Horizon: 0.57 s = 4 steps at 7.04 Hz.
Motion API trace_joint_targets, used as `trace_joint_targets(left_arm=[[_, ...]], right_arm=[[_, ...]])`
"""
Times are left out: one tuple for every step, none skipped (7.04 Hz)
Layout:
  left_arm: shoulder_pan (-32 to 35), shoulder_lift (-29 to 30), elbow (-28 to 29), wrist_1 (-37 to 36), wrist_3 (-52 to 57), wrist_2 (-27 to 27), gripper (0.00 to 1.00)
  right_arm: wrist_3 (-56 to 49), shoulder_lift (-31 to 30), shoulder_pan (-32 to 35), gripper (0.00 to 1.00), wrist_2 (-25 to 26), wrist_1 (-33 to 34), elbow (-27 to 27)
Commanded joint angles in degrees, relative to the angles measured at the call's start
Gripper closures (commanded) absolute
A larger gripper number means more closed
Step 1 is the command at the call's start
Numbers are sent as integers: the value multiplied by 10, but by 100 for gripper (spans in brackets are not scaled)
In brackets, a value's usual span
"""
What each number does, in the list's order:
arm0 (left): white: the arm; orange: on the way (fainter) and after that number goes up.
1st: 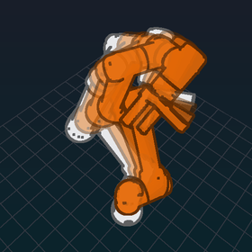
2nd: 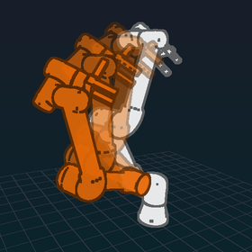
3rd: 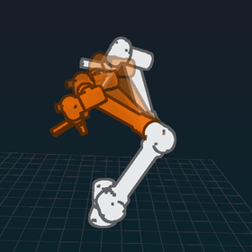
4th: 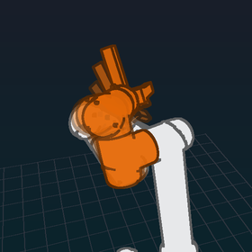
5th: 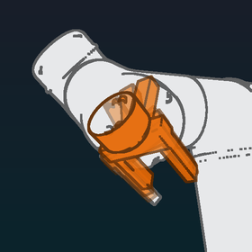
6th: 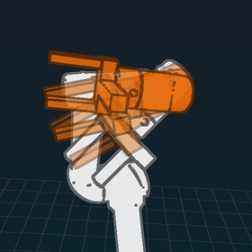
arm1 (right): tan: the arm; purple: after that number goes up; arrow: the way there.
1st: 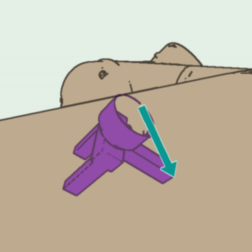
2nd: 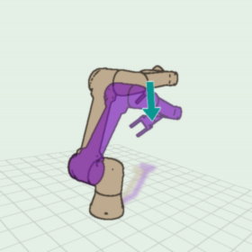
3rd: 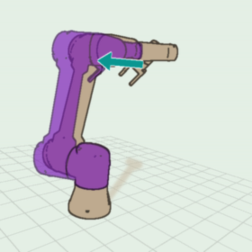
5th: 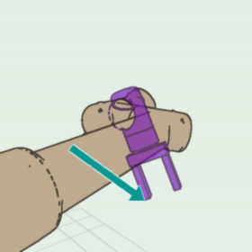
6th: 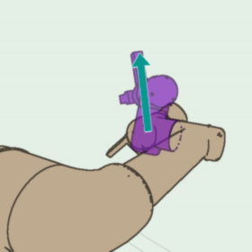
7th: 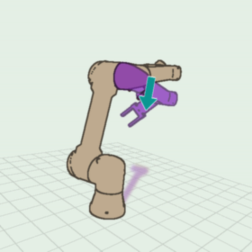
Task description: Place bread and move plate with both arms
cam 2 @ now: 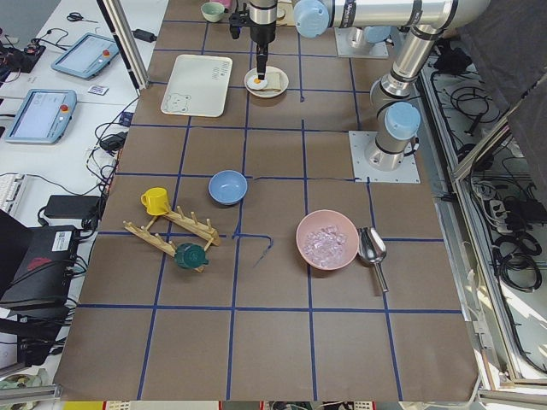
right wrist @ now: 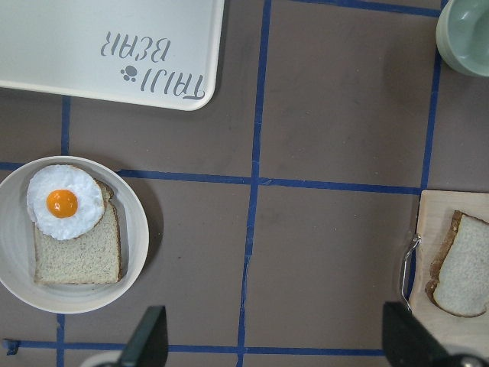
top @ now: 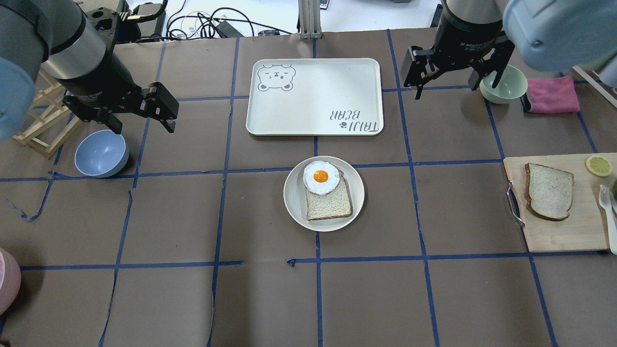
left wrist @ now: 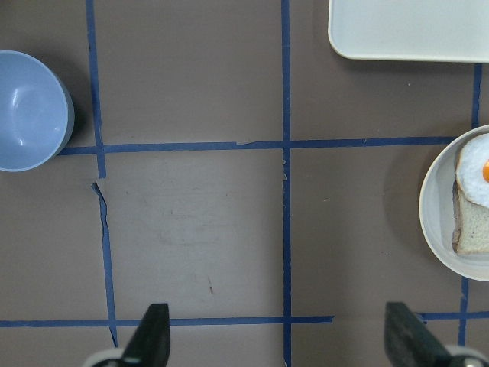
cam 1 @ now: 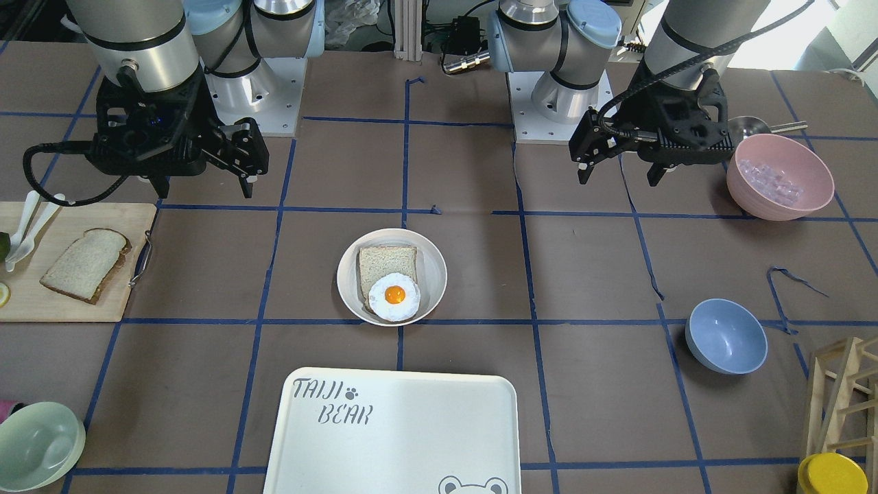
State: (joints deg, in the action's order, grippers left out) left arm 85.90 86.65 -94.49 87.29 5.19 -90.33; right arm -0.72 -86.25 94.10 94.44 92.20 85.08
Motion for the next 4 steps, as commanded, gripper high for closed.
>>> trace_joint_targets(left_arm=[[0,-1,-1,0,0,0,0],[0,-1,-1,0,0,-1,0],[0,0,-2,-1,0,-2,0],[-2,1,2,-2,0,-1,0]], right_arm=[[3,-2,0,0,1,0,2],[2,-2,-1,0,1,3,2],[4,-4,-1,0,2,-2,2],[-6,-10,4,0,-1,1,-3]])
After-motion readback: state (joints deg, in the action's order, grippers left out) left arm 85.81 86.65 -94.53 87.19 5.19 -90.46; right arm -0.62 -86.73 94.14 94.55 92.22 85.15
